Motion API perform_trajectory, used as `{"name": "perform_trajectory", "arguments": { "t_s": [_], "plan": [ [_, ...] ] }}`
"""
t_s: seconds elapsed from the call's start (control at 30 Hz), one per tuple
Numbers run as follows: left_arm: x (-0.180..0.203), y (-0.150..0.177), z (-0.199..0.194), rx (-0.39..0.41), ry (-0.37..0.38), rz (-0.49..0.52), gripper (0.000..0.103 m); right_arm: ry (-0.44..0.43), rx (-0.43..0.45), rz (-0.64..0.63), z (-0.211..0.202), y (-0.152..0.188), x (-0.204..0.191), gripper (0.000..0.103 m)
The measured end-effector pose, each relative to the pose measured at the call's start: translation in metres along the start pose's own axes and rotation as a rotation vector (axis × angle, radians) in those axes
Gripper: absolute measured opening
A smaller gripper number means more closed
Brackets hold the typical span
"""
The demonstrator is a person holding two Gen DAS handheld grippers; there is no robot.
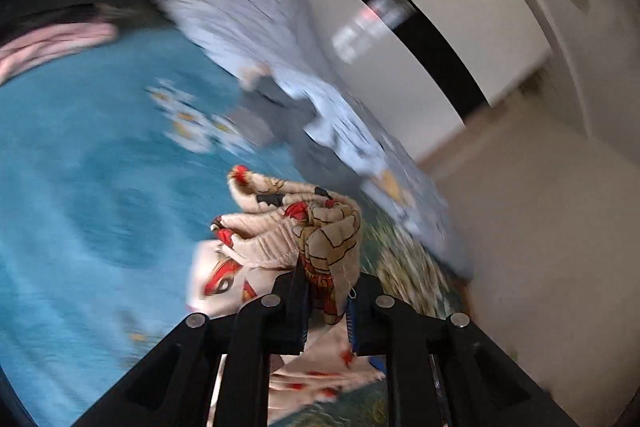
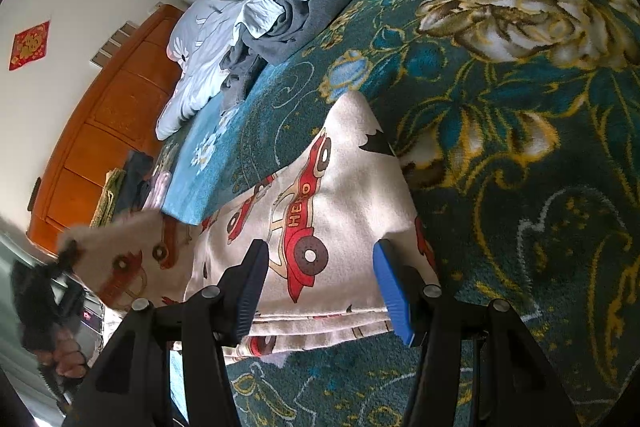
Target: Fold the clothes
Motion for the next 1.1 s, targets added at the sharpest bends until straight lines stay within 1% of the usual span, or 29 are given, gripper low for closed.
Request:
{"name": "perform_trajectory", "arguments": {
  "t_s": [0.13,0.23,0.37,0.43,0.53,0.63,0.67,0.7,0.73,0.77,0.8,0.9,0.93,1.07,1.1],
  "plan": [
    [0.029,0.047,0.045,-0.14,0.022,0.079,0.015,-0.013,0.001,0.017,-0.005,-0.001,0.002,0.056],
    [0.042,0.084,0.071,-0.236,0.021,0.114,0.015,-0.01,0.005,0.021,-0.011,-0.003,0.006,0.056],
    [0.057,0.125,0.087,-0.344,-0.011,0.205,0.015,-0.018,0.015,0.046,-0.018,-0.006,0.013,0.056],
    [0.057,0.137,0.089,-0.381,-0.03,0.224,0.016,-0.023,0.02,0.06,-0.021,-0.007,0.016,0.056],
    [0.049,0.146,0.094,-0.423,-0.051,0.197,0.018,-0.024,0.022,0.065,-0.02,-0.008,0.017,0.056],
    [0.044,0.15,0.095,-0.446,-0.058,0.174,0.019,-0.023,0.02,0.065,-0.017,-0.008,0.016,0.056],
    [0.044,0.15,0.094,-0.452,-0.055,0.169,0.021,-0.024,0.019,0.065,-0.017,-0.008,0.016,0.056],
    [0.044,0.151,0.093,-0.458,-0.053,0.164,0.033,-0.024,0.019,0.064,-0.017,-0.008,0.016,0.056],
    [0.045,0.152,0.093,-0.46,-0.044,0.163,0.043,-0.024,0.018,0.064,-0.018,-0.008,0.016,0.056],
    [0.047,0.152,0.093,-0.461,-0.035,0.162,0.056,-0.025,0.017,0.064,-0.017,-0.009,0.016,0.056],
    [0.049,0.152,0.093,-0.462,-0.026,0.161,0.058,-0.025,0.016,0.064,-0.016,-0.009,0.016,0.056],
    [0.054,0.154,0.093,-0.465,0.001,0.157,0.058,-0.022,0.015,0.064,-0.013,-0.009,0.015,0.056],
    [0.054,0.153,0.092,-0.462,-0.002,0.16,0.058,-0.022,0.015,0.064,-0.014,-0.009,0.015,0.056],
    [0.04,0.127,0.07,-0.377,-0.01,0.1,0.059,-0.025,0.015,0.061,-0.014,-0.009,0.014,0.056],
    [0.03,0.116,0.063,-0.334,-0.056,0.096,0.059,-0.029,0.015,0.056,-0.015,-0.009,0.013,0.056]
  ]
}}
Point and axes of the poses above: each gripper's, at about its wrist camera, not at the fingertips, and z roughly the way its jaws point, x to its right, y to its underside, the point moved 6 cm from there along z, roughly the way its jaws point, and after that the axes turned 9 degrees about x, right-handed, at the moved point
